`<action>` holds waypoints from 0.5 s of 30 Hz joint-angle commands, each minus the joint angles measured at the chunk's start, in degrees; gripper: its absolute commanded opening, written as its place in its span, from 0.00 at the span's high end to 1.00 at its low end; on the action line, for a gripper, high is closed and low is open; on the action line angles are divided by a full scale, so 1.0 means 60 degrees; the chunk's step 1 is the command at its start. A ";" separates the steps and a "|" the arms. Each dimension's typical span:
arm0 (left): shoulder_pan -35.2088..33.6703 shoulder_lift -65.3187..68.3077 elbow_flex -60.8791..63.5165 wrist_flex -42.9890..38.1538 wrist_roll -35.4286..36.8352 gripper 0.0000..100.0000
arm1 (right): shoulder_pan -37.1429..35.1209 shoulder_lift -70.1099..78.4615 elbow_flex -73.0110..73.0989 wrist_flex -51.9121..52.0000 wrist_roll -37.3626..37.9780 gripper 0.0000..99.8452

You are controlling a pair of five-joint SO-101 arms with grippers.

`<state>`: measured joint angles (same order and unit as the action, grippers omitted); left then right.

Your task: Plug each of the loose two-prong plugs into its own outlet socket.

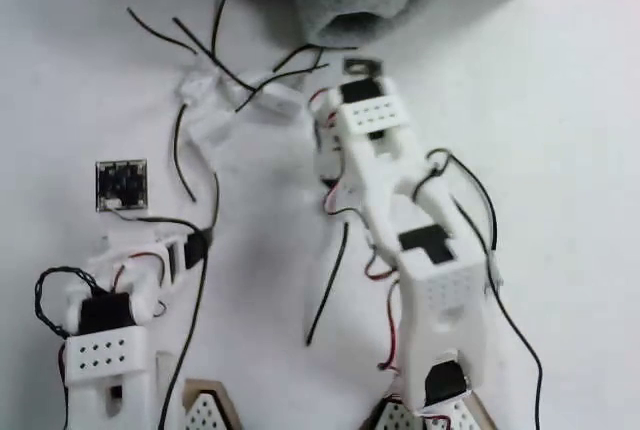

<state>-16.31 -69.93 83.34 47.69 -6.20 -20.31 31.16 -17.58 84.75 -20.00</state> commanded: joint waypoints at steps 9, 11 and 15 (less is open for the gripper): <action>0.0095 -0.0125 0.0059 -0.0176 0.0044 0.63 | -0.1048 0.0799 -0.3165 0.2190 0.2168 0.67; 0.0095 -0.0125 0.0059 -0.0176 0.0044 0.63 | -0.0711 0.0769 -0.3590 0.2322 0.2623 0.67; 0.0095 -0.0125 0.0059 -0.0176 0.0044 0.63 | 0.0256 0.0916 -0.3590 0.2278 0.3238 0.67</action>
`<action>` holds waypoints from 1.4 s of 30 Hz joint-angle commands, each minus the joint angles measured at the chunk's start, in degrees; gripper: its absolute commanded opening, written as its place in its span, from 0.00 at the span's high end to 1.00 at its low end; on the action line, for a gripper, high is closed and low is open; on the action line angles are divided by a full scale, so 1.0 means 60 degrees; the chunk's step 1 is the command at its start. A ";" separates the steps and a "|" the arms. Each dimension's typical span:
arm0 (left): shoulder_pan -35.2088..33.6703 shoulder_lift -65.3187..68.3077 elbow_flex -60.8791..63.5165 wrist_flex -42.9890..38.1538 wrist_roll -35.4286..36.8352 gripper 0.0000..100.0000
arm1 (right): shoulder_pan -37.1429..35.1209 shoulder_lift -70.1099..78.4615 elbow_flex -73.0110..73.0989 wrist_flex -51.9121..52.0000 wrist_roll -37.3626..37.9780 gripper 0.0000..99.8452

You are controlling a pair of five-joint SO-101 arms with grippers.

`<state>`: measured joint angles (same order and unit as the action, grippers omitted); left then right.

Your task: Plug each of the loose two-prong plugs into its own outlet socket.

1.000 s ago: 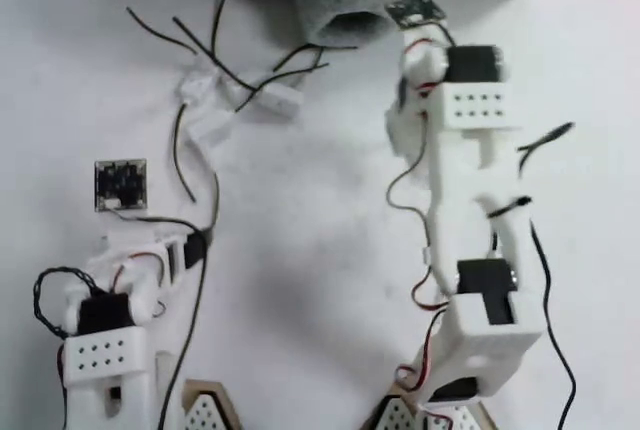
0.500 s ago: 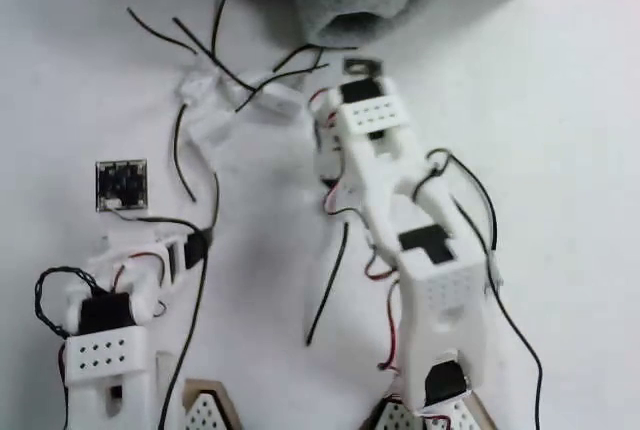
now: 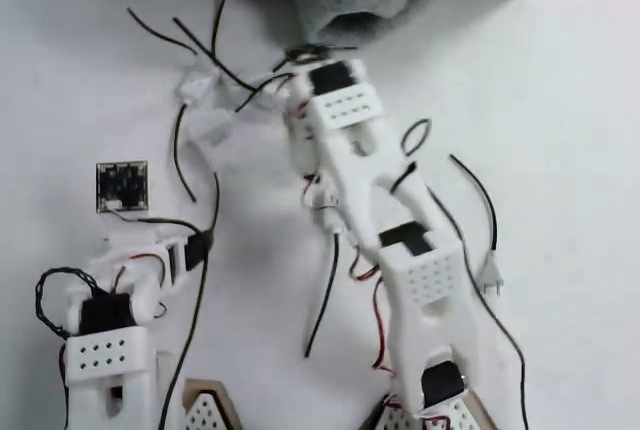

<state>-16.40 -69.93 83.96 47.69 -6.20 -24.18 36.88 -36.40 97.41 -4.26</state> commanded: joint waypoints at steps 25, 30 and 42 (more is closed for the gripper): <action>0.0110 -0.0125 -0.0044 -0.0176 0.0044 0.63 | -0.0520 -0.0022 0.1187 0.0168 0.0821 0.67; 0.0110 -0.0125 -0.0044 -0.0176 0.0044 0.63 | -0.1824 -0.0857 0.1377 0.0168 0.0806 0.67; 0.0095 -0.0125 -0.0044 -0.0176 0.0044 0.63 | -0.3333 -0.1795 0.1451 0.0168 0.0821 0.67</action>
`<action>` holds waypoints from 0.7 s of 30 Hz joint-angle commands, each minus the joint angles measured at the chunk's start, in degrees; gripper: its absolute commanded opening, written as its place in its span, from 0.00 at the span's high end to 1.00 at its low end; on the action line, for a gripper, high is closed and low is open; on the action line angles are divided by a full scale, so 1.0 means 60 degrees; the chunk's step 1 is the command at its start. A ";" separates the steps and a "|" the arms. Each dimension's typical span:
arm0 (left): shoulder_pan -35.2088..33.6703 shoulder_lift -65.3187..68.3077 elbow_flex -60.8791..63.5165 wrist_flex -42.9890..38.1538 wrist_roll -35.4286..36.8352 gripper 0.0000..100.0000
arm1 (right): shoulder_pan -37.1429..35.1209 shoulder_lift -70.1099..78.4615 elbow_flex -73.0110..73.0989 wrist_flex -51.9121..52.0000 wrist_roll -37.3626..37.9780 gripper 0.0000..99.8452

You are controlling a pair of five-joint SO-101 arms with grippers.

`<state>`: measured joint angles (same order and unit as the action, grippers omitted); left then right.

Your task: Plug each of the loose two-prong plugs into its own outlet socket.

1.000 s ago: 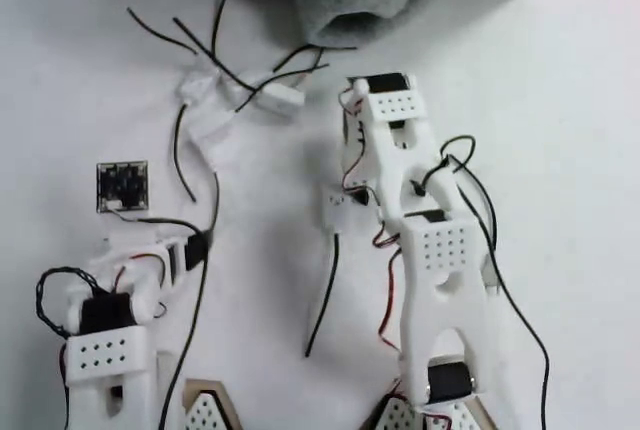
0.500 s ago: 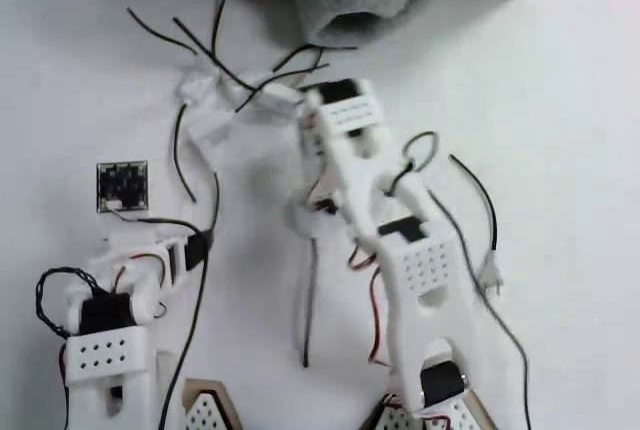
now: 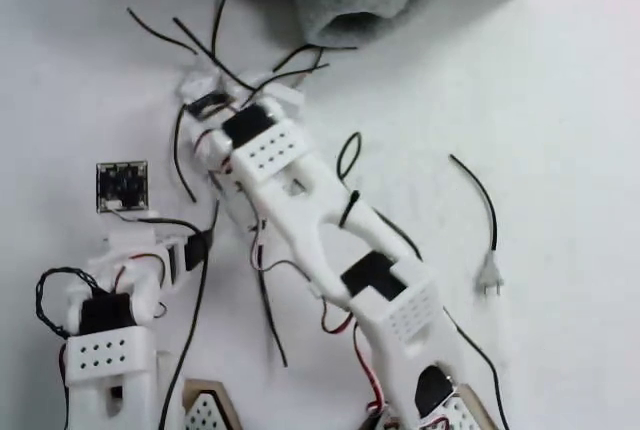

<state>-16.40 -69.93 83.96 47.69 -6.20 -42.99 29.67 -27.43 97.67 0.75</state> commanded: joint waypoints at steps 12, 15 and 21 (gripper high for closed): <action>0.0066 -0.0125 -0.0044 -0.0176 0.0044 0.63 | -0.0447 -0.0418 -0.0059 -0.1179 -0.1538 0.67; 0.0051 -0.0125 -0.0059 -0.0176 0.0044 0.63 | -0.0520 0.0256 -0.0059 -0.1824 -0.2256 0.67; 0.0051 -0.0125 -0.0059 -0.0176 0.0044 0.63 | -0.0403 0.1985 -0.0176 -0.2879 -0.3165 0.73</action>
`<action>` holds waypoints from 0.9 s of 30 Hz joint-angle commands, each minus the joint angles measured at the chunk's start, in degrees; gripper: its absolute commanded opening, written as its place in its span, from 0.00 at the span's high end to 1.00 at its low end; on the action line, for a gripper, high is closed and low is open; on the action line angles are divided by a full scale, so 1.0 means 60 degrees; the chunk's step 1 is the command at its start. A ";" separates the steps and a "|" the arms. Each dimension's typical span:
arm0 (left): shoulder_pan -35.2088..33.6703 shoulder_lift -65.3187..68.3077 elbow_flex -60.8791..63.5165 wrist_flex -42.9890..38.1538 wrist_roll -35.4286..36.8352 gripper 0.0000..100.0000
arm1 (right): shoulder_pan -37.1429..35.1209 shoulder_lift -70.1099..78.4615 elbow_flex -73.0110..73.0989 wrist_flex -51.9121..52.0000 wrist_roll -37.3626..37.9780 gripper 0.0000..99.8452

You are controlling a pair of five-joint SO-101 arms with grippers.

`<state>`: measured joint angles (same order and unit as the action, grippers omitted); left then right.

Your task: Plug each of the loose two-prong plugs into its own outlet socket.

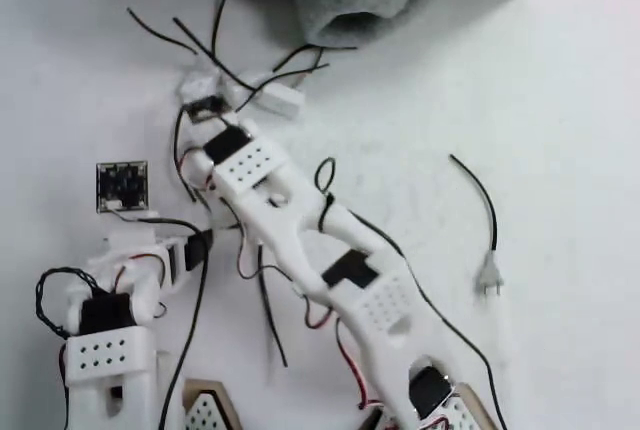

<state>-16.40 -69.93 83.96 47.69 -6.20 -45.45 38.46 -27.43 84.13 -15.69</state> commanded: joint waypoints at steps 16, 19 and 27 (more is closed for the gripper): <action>0.0095 -0.0125 -0.0059 -0.0176 0.0044 0.63 | 0.3377 0.1634 -0.0952 -0.0315 -0.4615 0.85; 0.0095 -0.0125 -0.0059 -0.0176 0.0044 0.63 | 0.3158 0.1663 -0.1260 -0.0007 -0.4762 0.85; 0.0095 -0.0125 -0.0059 -0.0190 0.0044 0.63 | 0.2220 0.1165 -0.3048 0.2161 -0.2374 0.72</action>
<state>-16.40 -69.93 83.96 47.69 -6.20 -30.42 48.84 -38.33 89.41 -39.16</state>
